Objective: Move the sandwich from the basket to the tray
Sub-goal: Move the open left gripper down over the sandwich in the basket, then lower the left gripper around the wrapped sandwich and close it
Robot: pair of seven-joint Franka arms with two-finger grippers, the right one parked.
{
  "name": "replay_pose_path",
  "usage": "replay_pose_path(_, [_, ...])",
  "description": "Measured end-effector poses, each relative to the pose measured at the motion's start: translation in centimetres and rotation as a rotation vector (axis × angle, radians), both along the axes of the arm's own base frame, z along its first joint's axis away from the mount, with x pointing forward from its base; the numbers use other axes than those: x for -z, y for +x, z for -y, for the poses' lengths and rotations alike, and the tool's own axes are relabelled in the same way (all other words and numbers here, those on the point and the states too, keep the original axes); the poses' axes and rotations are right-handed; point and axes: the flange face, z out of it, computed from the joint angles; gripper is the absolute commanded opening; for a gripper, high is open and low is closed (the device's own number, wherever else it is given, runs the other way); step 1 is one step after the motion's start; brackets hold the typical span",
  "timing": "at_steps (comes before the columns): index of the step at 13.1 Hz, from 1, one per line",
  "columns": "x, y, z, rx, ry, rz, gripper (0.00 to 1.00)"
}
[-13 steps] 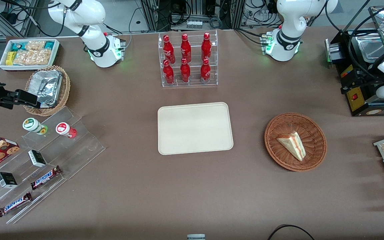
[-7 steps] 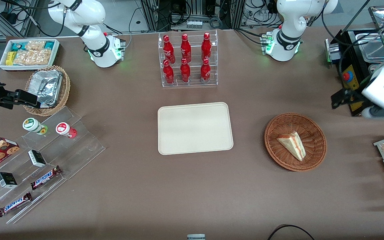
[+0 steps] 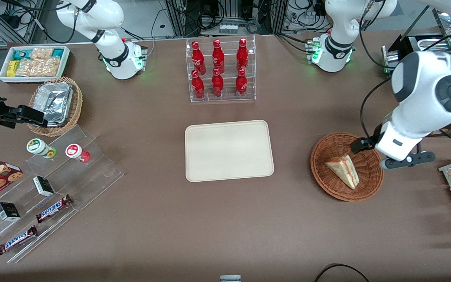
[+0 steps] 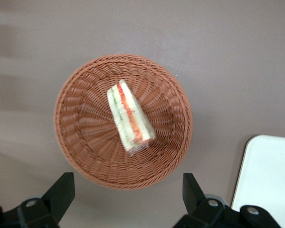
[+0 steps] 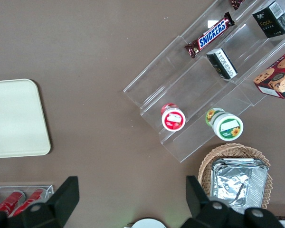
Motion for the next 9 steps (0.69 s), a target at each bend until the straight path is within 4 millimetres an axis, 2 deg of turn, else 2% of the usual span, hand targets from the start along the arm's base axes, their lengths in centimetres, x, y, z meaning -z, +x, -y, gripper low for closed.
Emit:
replay_pose_path(5, [5.1,-0.5,0.0,-0.198,-0.003,0.037,1.0])
replay_pose_path(9, [9.9,-2.2,-0.7,-0.245,-0.012,0.065,1.0])
